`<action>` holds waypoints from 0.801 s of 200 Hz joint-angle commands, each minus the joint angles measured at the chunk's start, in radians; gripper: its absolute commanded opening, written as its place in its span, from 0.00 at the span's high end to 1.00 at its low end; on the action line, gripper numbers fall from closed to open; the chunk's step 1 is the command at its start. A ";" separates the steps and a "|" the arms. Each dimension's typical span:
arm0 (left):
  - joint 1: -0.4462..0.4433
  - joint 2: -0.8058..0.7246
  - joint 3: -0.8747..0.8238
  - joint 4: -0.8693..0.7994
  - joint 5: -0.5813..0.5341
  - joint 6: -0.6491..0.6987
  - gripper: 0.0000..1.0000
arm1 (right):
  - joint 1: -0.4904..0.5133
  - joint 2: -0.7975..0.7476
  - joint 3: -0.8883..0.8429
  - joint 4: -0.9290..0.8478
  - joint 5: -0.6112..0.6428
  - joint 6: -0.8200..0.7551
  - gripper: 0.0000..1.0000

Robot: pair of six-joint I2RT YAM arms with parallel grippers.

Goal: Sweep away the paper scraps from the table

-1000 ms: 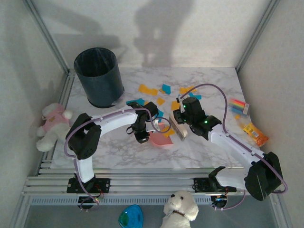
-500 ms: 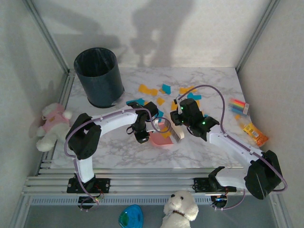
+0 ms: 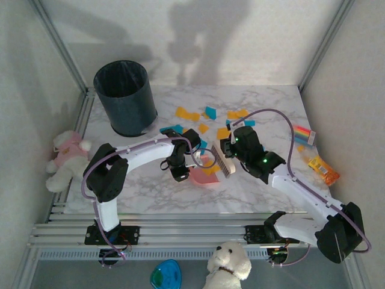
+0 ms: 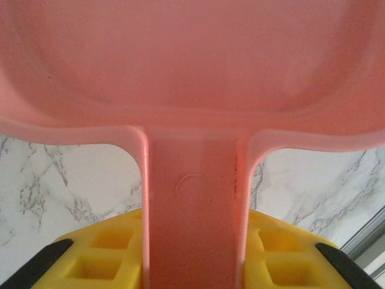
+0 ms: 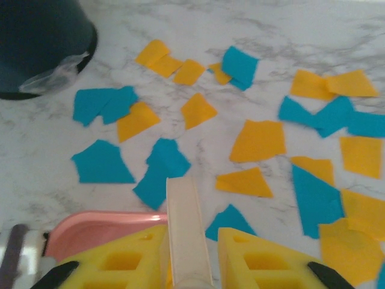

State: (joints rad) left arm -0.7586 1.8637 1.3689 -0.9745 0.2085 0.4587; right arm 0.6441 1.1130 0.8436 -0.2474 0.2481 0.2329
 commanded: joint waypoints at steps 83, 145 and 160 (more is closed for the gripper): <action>0.002 0.034 0.031 -0.020 -0.042 -0.058 1.00 | 0.005 0.040 -0.005 0.027 0.313 -0.068 1.00; 0.006 0.055 0.060 -0.032 -0.046 -0.068 1.00 | -0.004 0.123 0.020 0.032 0.263 -0.109 1.00; 0.006 0.061 0.063 -0.038 -0.044 -0.069 1.00 | -0.004 0.137 0.023 0.032 0.221 -0.119 1.00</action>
State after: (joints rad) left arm -0.7578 1.8957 1.4071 -0.9699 0.2005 0.4141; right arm 0.6437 1.2320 0.8436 -0.2466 0.5137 0.1440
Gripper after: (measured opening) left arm 0.272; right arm 0.258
